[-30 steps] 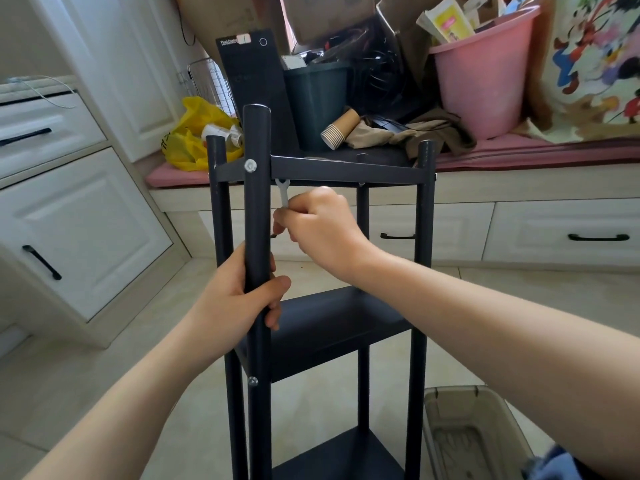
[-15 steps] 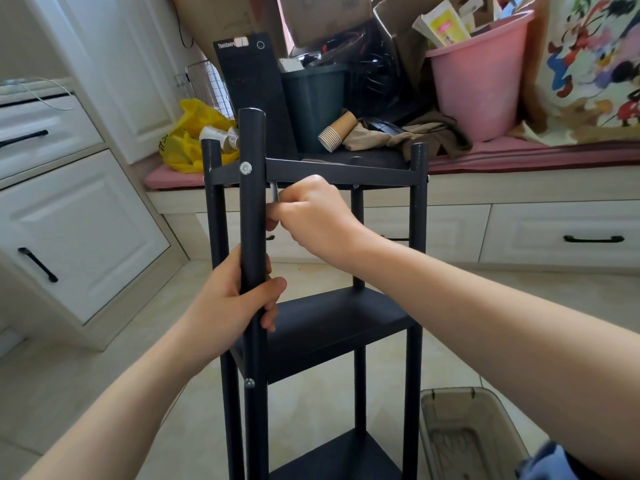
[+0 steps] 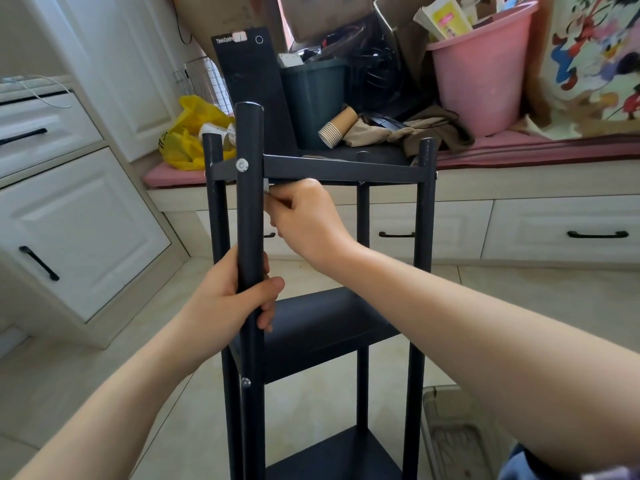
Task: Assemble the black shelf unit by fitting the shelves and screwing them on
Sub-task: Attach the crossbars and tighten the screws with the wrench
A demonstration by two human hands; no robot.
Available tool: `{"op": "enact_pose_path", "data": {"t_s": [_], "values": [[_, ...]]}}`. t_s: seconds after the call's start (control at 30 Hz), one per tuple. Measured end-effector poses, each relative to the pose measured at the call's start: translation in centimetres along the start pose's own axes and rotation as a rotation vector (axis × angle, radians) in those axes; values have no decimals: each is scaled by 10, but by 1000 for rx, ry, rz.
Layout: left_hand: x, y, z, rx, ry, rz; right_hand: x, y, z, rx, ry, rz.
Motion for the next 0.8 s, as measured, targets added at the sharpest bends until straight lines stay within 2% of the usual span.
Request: {"op": "enact_pose_path", "data": {"t_s": [0.2, 0.4, 0.57, 0.8], "values": [[1, 3, -2, -23, 11, 22, 2, 0, -7, 33, -68, -150], [1, 3, 1, -1, 11, 5, 3, -2, -6, 54, -122, -193], [0, 1, 1, -18, 4, -10, -1, -3, -11, -20, -69, -116], [0, 2, -7, 26, 60, -52, -19, -12, -34, -75, 119, 123]]}}
Point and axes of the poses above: each hand's wrist, its own x-axis towards the middle knuckle, its own y-axis out of the palm, z = x × y, the point moved 9 cm from there along x, towards the middle knuckle, and after that the axes turned 1 degree about -x, right-handed, at the moved point
